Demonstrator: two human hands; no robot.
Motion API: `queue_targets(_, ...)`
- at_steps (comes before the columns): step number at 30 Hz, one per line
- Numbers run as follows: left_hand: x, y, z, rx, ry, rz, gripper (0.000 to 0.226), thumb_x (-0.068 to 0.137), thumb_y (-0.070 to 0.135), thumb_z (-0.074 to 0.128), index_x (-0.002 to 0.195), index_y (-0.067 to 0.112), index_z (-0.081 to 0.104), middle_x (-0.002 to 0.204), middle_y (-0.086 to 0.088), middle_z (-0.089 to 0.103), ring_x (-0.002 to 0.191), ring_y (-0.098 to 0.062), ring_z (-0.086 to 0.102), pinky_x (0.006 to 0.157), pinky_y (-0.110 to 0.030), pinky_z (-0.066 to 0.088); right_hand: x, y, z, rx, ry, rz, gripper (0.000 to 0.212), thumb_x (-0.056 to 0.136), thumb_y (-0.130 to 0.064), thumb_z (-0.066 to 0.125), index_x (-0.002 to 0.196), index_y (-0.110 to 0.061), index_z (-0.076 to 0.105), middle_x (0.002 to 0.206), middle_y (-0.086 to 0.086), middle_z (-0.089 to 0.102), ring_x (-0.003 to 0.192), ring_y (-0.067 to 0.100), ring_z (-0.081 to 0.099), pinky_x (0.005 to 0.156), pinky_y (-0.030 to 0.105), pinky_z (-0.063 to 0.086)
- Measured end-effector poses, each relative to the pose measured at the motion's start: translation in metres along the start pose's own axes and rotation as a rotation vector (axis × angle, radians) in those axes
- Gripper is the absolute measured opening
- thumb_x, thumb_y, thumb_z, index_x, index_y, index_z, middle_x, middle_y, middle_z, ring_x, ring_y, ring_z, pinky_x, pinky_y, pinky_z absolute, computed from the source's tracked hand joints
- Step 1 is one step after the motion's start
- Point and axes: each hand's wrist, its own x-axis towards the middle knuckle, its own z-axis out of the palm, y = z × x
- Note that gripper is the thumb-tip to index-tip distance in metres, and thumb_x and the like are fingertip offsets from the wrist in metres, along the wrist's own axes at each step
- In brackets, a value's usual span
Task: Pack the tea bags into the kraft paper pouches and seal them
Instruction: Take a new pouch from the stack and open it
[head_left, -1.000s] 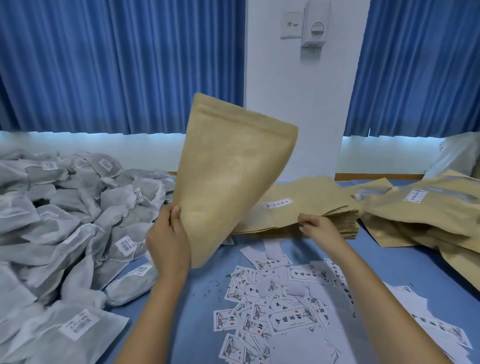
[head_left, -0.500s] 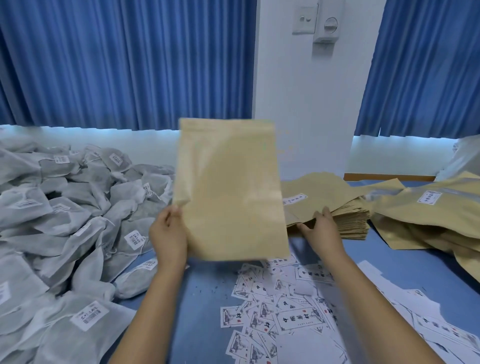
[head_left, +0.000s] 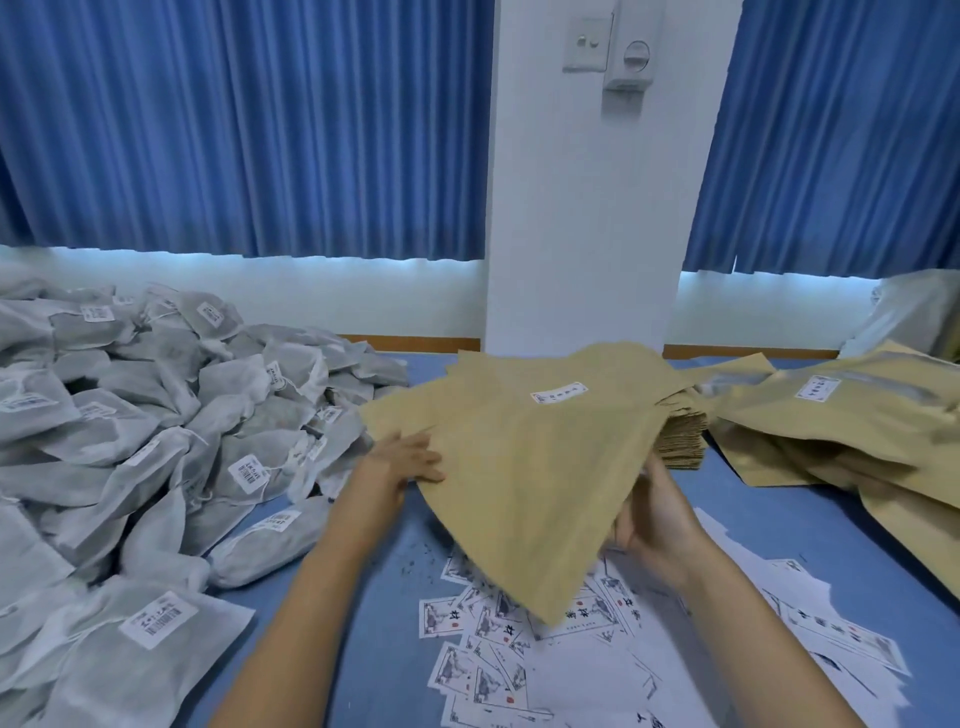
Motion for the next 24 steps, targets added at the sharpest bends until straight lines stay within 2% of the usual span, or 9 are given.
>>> queue_targets(2,0.0,-0.008,0.0,0.113,-0.193,-0.191,0.046,0.078,-0.024,0.048,0.1,0.007,0.074,0.124,-0.024,0.059,0.134,-0.009,0.043,0.115,-0.037,0.015,-0.001,0.008,0.001,-0.027,0.069,0.014,0.064,0.093,-0.062,0.036,0.12,-0.01,0.062,0.095,0.015,0.066,0.083,0.031,0.066,0.067,0.044,0.057)
queue_targets(4,-0.003,-0.007,0.006,0.327,-0.332,-0.358,0.043,0.088,-0.01,0.05,0.122,0.011,0.066,0.145,-0.012,0.044,0.145,-0.023,0.024,0.116,-0.039,0.002,-0.003,0.012,0.002,0.059,0.127,0.001,0.069,0.09,-0.069,0.033,0.115,-0.015,0.067,0.099,0.013,0.067,0.091,0.035,0.062,0.078,0.05,0.052)
queue_targets(7,-0.004,0.021,0.018,0.649,-0.441,-0.365,0.046,0.097,0.014,0.046,0.141,0.029,0.046,0.159,-0.006,0.016,0.148,-0.026,0.0,0.116,-0.051,-0.004,-0.007,0.016,0.004,0.181,0.247,-0.02,0.076,0.087,-0.076,0.025,0.094,-0.016,0.07,0.074,0.012,0.065,0.063,0.028,0.059,0.055,0.032,0.046)
queue_targets(9,-0.003,0.05,0.027,0.505,-0.523,-0.343,0.055,0.097,0.019,0.045,0.147,0.036,0.032,0.161,-0.001,0.002,0.147,-0.025,-0.01,0.115,-0.053,-0.006,-0.007,0.022,0.004,0.235,0.313,-0.033,0.068,0.089,-0.072,0.026,0.091,-0.02,0.069,0.074,0.006,0.072,0.069,0.023,0.066,0.059,0.034,0.051)
queue_targets(13,-0.012,0.118,0.045,-0.146,-0.726,-0.218,0.076,0.088,0.049,0.061,0.148,0.046,0.015,0.16,0.014,-0.002,0.144,-0.003,-0.009,0.118,-0.032,-0.002,-0.004,0.029,0.009,0.213,0.341,-0.049,0.051,0.097,-0.054,0.028,0.084,-0.022,0.065,0.078,0.003,0.072,0.073,0.023,0.066,0.063,0.034,0.052)
queue_targets(15,-0.016,0.127,0.052,-0.131,-0.7,-0.186,0.077,0.09,0.04,0.062,0.15,0.041,0.014,0.16,0.012,0.001,0.145,-0.003,-0.004,0.118,-0.027,0.001,-0.008,0.03,0.012,0.193,0.298,-0.051,0.042,0.096,-0.042,0.031,0.082,-0.02,0.064,0.07,0.003,0.07,0.06,0.02,0.066,0.051,0.03,0.052)
queue_targets(17,-0.015,0.125,0.052,-0.148,-0.627,-0.205,0.066,0.095,0.033,0.057,0.15,0.037,0.021,0.16,0.011,0.009,0.145,-0.003,0.003,0.116,-0.019,0.003,-0.012,0.03,0.016,0.194,0.245,-0.055,0.04,0.094,-0.036,0.031,0.089,-0.018,0.067,0.078,0.006,0.071,0.067,0.024,0.068,0.05,0.034,0.052)
queue_targets(20,-0.013,0.117,0.046,-0.212,-0.558,-0.244,0.053,0.096,0.031,0.056,0.145,0.032,0.038,0.157,0.014,0.02,0.143,0.001,0.014,0.114,-0.013,0.009,-0.017,0.03,0.026,0.297,0.15,-0.019,0.047,0.095,-0.038,0.031,0.114,-0.013,0.066,0.109,0.012,0.071,0.101,0.034,0.065,0.076,0.044,0.054)
queue_targets(24,-0.012,0.114,0.043,-0.203,-0.495,-0.273,0.046,0.093,0.026,0.061,0.138,0.026,0.051,0.153,0.014,0.03,0.14,0.002,0.024,0.113,-0.011,0.016,-0.025,0.029,0.032,0.431,0.049,0.039,0.06,0.096,-0.052,0.032,0.12,-0.006,0.062,0.118,0.018,0.066,0.103,0.032,0.067,0.085,0.045,0.049)
